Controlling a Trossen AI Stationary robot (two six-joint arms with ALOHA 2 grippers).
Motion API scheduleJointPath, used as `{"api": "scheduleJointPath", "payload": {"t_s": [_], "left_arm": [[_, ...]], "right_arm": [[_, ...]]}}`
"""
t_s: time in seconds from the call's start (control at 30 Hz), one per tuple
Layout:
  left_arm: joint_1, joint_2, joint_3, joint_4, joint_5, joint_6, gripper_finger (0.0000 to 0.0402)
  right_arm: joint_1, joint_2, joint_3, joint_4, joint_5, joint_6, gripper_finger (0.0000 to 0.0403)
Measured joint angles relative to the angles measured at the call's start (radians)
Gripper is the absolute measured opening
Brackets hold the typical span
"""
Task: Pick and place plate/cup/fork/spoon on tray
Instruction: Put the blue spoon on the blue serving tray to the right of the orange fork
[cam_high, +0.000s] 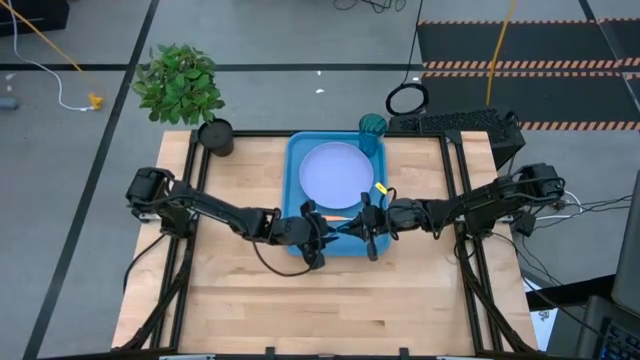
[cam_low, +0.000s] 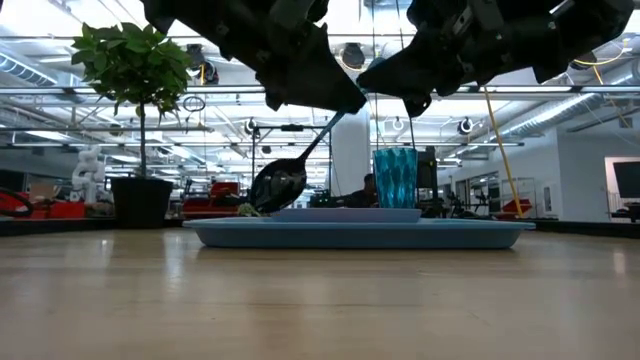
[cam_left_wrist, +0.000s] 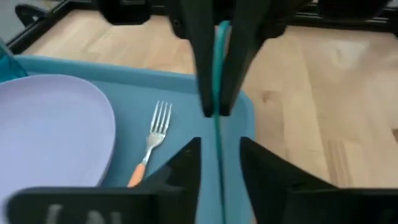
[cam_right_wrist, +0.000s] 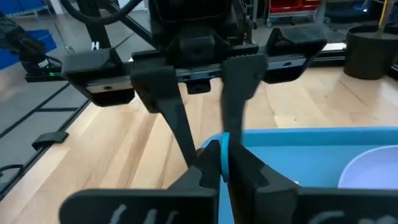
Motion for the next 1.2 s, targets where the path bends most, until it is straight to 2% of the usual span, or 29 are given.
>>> {"api": "scheduleJointPath", "payload": {"t_s": [0.13, 0.17, 0.33, 0.5, 0.6, 0.73, 0.9, 0.97, 1.1, 1.2], "left_arm": [[0.0, 0.0, 0.0, 0.024, 0.004, 0.02, 0.0021], [0.001, 0.0, 0.0, 0.023, 0.005, 0.019, 0.0014], [-0.002, -0.001, 0.0, 0.037, 0.005, 0.017, 0.0015], [-0.008, -0.034, 0.0, 0.025, 0.001, 0.029, 0.0008], [-0.019, -0.07, 0.0, 0.004, -0.017, 0.038, 0.0008], [-0.052, -0.128, -0.001, -0.022, -0.148, 0.047, 0.0006], [-0.092, -0.165, -0.001, 0.044, -0.454, 0.084, 0.0006], [-0.095, -0.162, -0.001, 0.123, -0.541, 0.109, 0.0005], [-0.079, -0.097, 0.0, 0.34, -0.578, 0.177, 0.0007], [-0.065, -0.029, -0.001, 0.534, -0.596, 0.231, 0.0005]], "right_arm": [[0.001, 0.0, 0.001, -0.007, -0.004, -0.014, 0.0], [0.001, 0.0, 0.001, -0.007, -0.001, -0.022, 0.0], [0.001, 0.0, 0.001, 0.013, -0.004, -0.029, 0.0013], [0.01, -0.047, 0.002, 0.033, 0.014, -0.02, 0.0053], [0.031, -0.101, 0.003, -0.022, 0.075, -0.026, 0.0081], [0.066, -0.168, 0.003, -0.103, 0.202, -0.054, 0.0114], [0.119, -0.204, 0.003, -0.12, 0.36, -0.085, 0.0137], [0.147, -0.203, 0.003, -0.111, 0.43, -0.112, 0.014], [0.173, -0.175, 0.002, -0.083, 0.55, -0.178, 0.0141], [0.167, -0.153, 0.002, -0.081, 0.581, -0.185, 0.0141]]}}
